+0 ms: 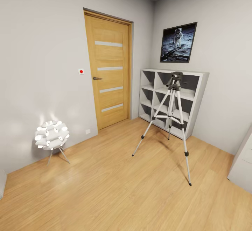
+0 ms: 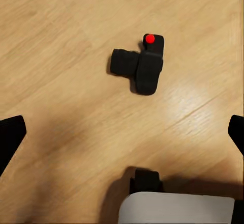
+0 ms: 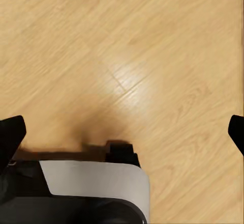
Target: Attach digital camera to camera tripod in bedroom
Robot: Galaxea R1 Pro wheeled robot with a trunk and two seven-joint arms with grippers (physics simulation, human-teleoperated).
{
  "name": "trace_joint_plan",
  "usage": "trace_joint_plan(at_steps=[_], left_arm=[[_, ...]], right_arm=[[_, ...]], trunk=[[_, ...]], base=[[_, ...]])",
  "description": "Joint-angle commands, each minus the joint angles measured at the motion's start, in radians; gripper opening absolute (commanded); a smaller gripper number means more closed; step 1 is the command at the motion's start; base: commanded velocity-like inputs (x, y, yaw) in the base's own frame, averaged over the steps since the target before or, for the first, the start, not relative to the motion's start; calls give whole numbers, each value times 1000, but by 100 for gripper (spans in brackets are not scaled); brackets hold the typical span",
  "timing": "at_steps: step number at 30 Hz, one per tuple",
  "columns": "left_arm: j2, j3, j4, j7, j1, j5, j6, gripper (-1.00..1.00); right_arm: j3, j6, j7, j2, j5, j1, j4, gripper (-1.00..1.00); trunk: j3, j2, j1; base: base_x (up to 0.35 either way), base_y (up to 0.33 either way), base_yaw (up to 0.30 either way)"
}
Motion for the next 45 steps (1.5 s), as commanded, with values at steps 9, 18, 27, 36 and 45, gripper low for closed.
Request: trace_joint_plan(at_steps=[9,18,27,36,45], left_arm=[[0,0,-207,14,-41,12,209,100],[-21,-2,-215,11,-164,11,257,100],[-49,-3,-290,15,-167,8,274,100],[-62,-3,-351,17,-167,8,308,100],[-62,-2,-360,17,-167,10,321,100]], right_arm=[[-1,168,-12,0,-2,-138,-139,100],[-2,188,-14,2,3,-230,-142,100],[-5,194,-25,1,3,-231,-179,100],[-6,198,-42,1,4,-231,-190,100],[-7,200,-65,4,5,-231,-192,100]], trunk=[[-1,-1,0],[-1,-1,0],[-1,-1,0],[-1,-1,0],[-20,-43,23]], base=[[0,0,0],[0,0,0],[0,0,0],[0,0,0],[0,0,0]])
